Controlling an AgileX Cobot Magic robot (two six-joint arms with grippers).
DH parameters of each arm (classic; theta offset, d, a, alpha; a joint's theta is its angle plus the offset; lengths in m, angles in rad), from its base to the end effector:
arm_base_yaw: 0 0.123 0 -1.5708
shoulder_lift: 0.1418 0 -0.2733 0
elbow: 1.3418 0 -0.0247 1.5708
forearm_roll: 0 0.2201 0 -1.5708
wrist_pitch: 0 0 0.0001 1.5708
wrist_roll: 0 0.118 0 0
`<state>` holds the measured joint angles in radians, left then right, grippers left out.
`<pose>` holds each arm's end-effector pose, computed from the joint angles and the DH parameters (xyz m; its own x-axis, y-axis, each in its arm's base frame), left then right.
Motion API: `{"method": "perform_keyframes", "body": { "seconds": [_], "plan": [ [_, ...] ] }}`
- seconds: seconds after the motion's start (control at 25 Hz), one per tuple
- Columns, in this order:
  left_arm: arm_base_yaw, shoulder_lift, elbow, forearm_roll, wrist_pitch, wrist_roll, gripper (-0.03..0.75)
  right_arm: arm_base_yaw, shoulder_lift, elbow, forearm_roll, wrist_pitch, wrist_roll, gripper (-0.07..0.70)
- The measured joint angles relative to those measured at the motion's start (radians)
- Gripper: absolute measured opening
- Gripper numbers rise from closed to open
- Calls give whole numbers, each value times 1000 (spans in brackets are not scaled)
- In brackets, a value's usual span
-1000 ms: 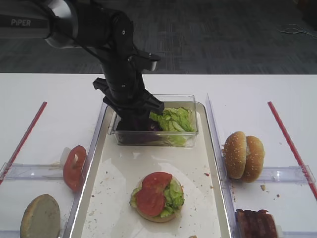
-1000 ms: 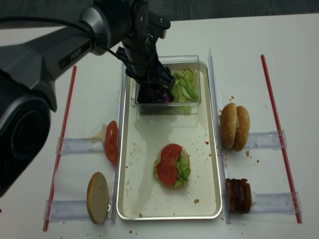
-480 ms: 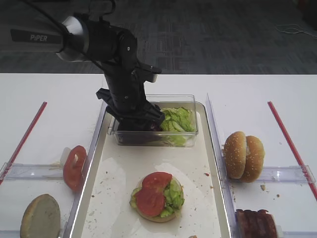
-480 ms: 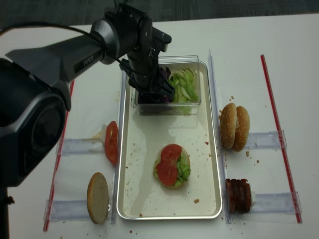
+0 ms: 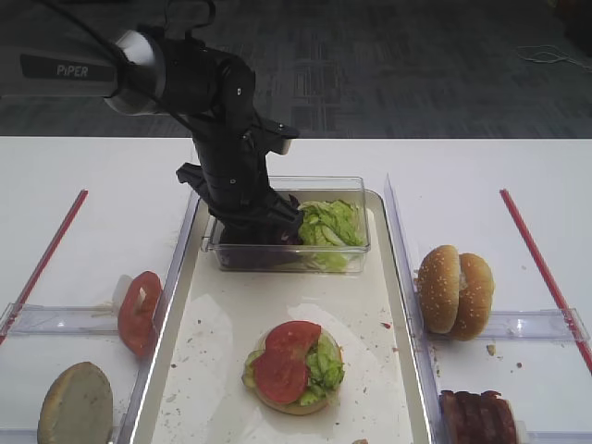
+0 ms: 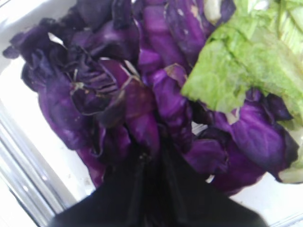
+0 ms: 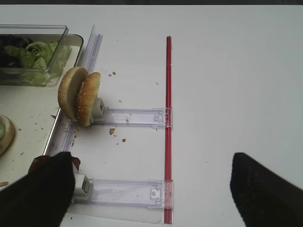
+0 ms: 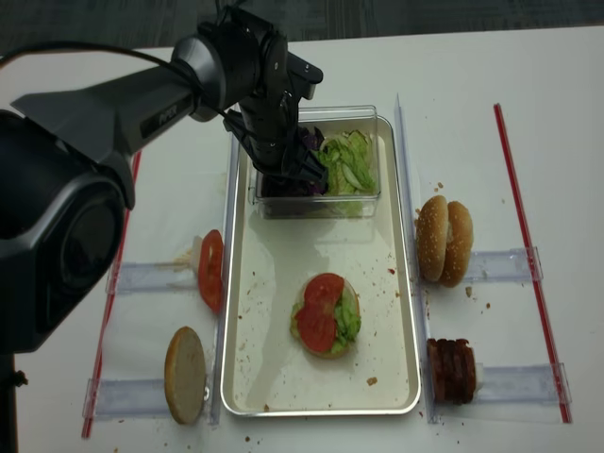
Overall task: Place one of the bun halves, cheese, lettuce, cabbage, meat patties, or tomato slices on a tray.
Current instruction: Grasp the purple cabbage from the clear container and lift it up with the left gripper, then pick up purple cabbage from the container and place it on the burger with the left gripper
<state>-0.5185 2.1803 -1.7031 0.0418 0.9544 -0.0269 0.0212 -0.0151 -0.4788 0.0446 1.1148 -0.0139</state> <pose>0.3719 -0.2076 0.1470 -0.8476 0.4805 -0.2250 0.4863 0.8732 0.0326 0.0007 0.0047 0.2390 -0.5086 -0.0050 -0.8610 -0.0527 0.9983 0.0253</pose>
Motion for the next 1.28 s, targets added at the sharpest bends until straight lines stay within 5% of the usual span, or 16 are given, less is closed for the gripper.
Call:
{"method": "perform_keyframes", "body": {
  "seconds": [0.8, 1.28],
  "plan": [
    [0, -231, 0, 3, 80, 2, 47, 0, 0, 0, 0, 0, -2, 689],
    [0, -231, 0, 5, 264, 44, 46, 0, 0, 0, 0, 0, -2, 689]
  ]
}}
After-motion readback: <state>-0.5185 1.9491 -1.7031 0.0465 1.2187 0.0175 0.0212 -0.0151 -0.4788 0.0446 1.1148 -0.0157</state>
